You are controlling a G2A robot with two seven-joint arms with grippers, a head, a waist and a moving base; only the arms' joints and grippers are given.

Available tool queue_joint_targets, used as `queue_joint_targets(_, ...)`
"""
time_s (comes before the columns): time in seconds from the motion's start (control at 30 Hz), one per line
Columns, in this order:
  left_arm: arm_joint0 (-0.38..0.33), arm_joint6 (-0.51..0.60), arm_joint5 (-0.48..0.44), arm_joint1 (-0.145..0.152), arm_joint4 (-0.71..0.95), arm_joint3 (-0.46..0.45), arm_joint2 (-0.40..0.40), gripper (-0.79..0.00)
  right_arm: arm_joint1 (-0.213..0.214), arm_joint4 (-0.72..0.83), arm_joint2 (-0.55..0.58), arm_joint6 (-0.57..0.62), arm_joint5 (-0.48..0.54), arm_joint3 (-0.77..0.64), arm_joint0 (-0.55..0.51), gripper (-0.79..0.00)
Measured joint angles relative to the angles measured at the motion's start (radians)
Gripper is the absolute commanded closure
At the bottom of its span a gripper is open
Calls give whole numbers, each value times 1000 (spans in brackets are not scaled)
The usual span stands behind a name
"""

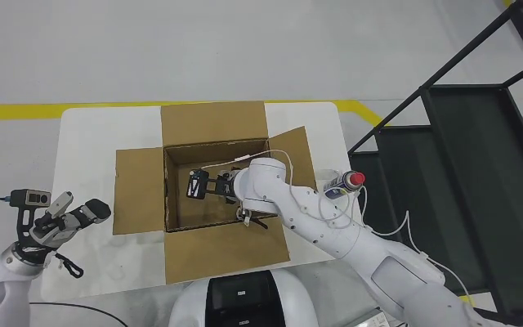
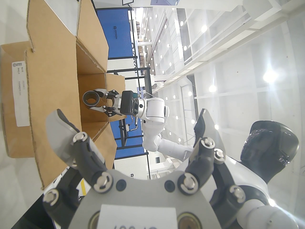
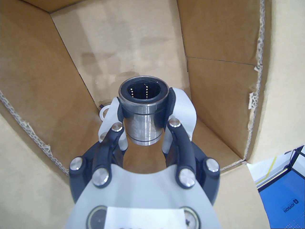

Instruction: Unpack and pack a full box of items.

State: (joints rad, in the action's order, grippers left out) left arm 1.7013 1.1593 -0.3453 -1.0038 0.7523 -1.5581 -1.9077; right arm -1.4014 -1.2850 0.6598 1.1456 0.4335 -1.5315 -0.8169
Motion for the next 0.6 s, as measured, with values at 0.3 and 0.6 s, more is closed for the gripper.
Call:
queue_joint_targets(0.3, 0, 0, 0, 0, 0, 0, 0, -785, 4, -10, 18, -36, -12, -10, -12, 0)
queue_joint_targets(0.6, 0, 0, 0, 0, 0, 0, 0, -785, 54, -34, 201, -126, -13, -185, -118, 0)
